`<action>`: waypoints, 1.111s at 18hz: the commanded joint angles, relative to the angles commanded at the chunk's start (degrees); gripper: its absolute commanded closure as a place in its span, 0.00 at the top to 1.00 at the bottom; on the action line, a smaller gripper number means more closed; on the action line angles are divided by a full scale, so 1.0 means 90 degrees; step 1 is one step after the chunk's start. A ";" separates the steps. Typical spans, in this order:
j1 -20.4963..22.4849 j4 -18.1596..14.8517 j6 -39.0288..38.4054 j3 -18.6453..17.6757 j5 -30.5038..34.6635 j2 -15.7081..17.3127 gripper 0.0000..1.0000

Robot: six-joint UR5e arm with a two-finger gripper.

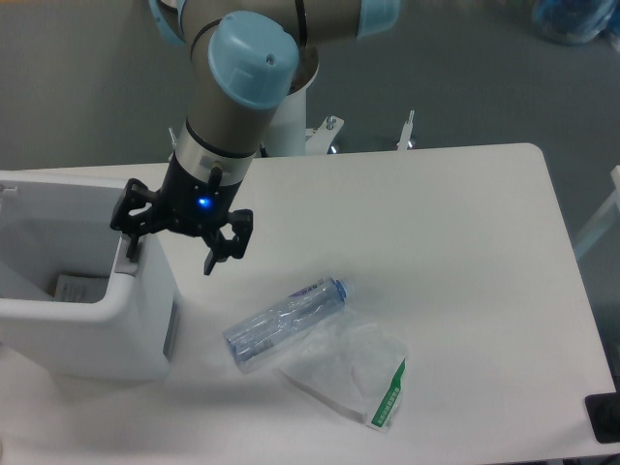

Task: Open the trash can

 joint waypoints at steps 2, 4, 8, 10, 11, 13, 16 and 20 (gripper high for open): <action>0.0146 0.0000 0.0020 0.0010 0.0000 0.0039 1.00; 0.0380 0.0010 0.0049 0.0029 0.0000 0.0097 1.00; 0.0780 0.0097 0.0234 0.0068 0.0000 0.0108 1.00; 0.0937 0.0137 0.0409 0.0068 0.0010 0.0098 1.00; 0.1005 0.0233 0.0517 0.0068 0.0010 0.0059 1.00; 0.1035 0.0448 0.0635 0.0068 0.0184 -0.0009 1.00; 0.1143 0.0790 0.0664 0.0068 0.1100 -0.0214 1.00; 0.1279 0.0928 0.1434 0.0127 0.1679 -0.0643 1.00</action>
